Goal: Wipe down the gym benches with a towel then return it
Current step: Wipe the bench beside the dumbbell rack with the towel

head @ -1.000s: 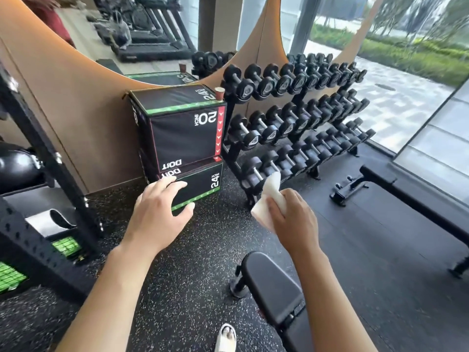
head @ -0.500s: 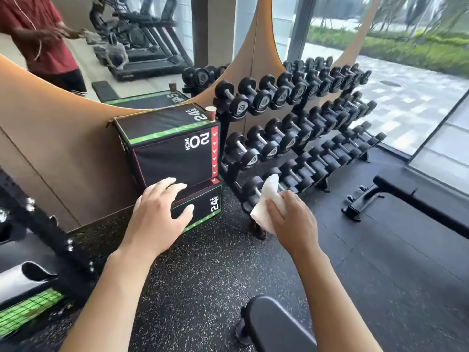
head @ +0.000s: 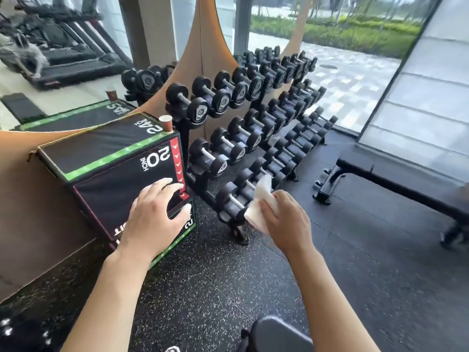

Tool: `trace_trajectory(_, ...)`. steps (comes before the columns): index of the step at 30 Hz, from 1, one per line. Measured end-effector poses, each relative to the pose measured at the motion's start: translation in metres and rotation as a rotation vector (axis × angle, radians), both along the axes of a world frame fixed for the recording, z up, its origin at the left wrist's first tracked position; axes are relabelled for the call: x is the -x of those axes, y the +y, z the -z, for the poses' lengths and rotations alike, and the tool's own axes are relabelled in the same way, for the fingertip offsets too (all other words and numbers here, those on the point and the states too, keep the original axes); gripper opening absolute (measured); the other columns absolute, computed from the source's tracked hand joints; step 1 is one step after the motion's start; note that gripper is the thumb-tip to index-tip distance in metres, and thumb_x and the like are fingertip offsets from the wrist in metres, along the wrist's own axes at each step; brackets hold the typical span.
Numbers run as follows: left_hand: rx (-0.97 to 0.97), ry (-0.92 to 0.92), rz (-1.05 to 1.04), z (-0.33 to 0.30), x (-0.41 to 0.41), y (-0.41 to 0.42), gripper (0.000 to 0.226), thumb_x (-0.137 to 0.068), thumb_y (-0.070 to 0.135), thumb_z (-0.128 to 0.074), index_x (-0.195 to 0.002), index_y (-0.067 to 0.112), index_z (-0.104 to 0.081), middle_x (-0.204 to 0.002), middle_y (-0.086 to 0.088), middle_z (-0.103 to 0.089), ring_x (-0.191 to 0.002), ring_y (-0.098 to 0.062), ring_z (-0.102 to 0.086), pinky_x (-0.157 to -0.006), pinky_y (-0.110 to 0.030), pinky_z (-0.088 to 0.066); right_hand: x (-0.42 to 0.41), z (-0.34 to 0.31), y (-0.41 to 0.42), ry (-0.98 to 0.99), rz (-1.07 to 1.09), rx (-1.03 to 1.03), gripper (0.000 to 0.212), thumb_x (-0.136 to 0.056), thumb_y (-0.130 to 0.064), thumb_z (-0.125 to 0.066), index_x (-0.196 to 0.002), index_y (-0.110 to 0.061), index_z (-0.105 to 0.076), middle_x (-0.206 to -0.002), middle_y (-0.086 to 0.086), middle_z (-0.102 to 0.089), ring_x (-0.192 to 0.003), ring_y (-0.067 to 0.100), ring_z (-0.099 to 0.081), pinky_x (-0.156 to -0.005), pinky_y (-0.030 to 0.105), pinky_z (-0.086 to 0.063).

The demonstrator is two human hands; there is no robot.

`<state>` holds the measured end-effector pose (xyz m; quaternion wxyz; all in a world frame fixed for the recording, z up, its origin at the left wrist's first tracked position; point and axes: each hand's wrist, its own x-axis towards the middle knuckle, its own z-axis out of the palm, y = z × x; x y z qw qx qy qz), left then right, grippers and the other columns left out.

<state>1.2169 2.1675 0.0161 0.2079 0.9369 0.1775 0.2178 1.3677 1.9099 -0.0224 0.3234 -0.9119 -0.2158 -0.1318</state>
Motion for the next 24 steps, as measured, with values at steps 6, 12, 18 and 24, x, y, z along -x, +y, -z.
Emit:
trace_trajectory(6, -0.013, -0.002, 0.200, -0.013, -0.068, 0.068, 0.059, -0.087, 0.055, -0.052, -0.137, 0.024, -0.060, -0.148, 0.001, -0.053, -0.139, -0.022, -0.045, -0.118, -0.052, -0.037, -0.016, -0.011, 0.041, -0.013, 0.187, -0.037, 0.028, -0.100, -0.055, -0.050, -0.087, -0.030, -0.048, -0.081, -0.016, -0.055, -0.069, 0.000, -0.050, -0.057, 0.023, -0.035)
trace_trajectory(12, 0.006, 0.008, 0.369, -0.013, -0.104, 0.111, 0.053, -0.091, 0.043, -0.064, -0.138, 0.020, -0.061, -0.147, -0.002, -0.054, -0.140, -0.024, -0.044, -0.119, -0.051, -0.036, -0.008, -0.009, 0.072, -0.017, 0.366, -0.052, 0.029, -0.100, -0.049, -0.058, -0.081, -0.032, -0.043, -0.074, -0.017, -0.052, -0.066, -0.007, -0.048, -0.057, 0.013, -0.028)
trace_trajectory(18, 0.042, -0.015, 0.433, -0.011, -0.121, 0.133, 0.052, -0.091, 0.034, -0.072, -0.140, 0.019, -0.060, -0.148, -0.002, -0.054, -0.142, -0.022, -0.042, -0.120, -0.049, -0.035, -0.004, -0.012, 0.089, 0.001, 0.440, -0.042, 0.028, -0.099, -0.048, -0.059, -0.081, -0.032, -0.045, -0.074, -0.017, -0.053, -0.066, -0.007, -0.049, -0.057, 0.014, -0.028)
trace_trajectory(24, 0.067, -0.018, 0.483, -0.012, -0.136, 0.133, 0.054, -0.092, 0.036, -0.070, -0.141, 0.018, -0.060, -0.150, -0.001, -0.053, -0.142, -0.022, -0.042, -0.120, -0.047, -0.035, -0.012, -0.018, 0.092, -0.011, 0.459, -0.032, 0.027, -0.100, -0.050, -0.057, -0.084, -0.030, -0.049, -0.076, -0.017, -0.055, -0.066, -0.005, -0.051, -0.056, 0.016, -0.030)
